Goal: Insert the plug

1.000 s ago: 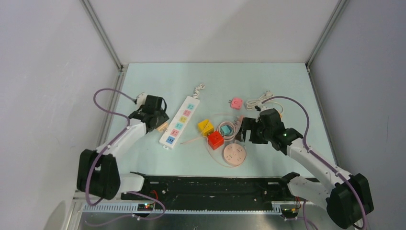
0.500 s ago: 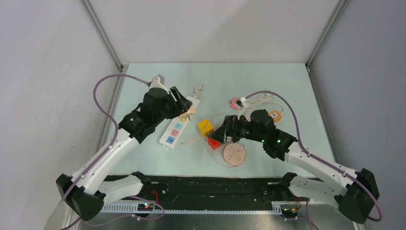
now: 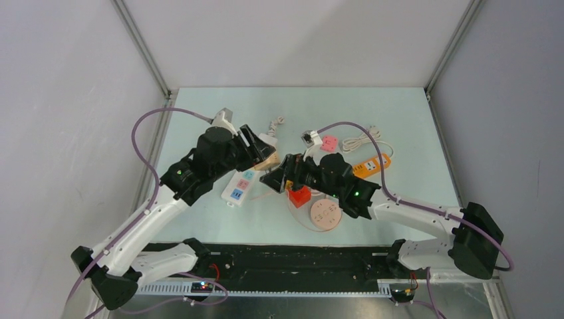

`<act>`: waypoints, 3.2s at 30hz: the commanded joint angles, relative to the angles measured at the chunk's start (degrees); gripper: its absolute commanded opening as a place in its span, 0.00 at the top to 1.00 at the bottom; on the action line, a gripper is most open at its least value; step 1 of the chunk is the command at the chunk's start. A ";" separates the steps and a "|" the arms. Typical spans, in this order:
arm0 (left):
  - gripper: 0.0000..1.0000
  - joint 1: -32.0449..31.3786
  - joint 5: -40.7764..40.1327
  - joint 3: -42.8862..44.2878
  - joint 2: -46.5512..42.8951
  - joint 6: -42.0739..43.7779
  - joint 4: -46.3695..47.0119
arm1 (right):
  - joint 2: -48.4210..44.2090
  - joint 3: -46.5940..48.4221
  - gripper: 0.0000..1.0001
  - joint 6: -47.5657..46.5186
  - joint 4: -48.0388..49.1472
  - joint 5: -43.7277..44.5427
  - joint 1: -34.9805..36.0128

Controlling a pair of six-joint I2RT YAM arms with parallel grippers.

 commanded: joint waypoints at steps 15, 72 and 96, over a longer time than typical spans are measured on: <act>0.54 -0.46 3.97 1.14 -4.46 -2.38 0.59 | 6.24 4.30 0.09 -5.36 17.35 16.66 4.11; 0.00 -1.30 29.85 -4.91 -13.06 14.16 33.75 | 6.33 5.84 0.89 36.71 59.95 -46.76 -19.99; 0.27 -1.24 31.33 -0.88 -8.15 12.99 27.44 | 7.60 6.26 0.88 30.46 50.35 -50.15 -19.71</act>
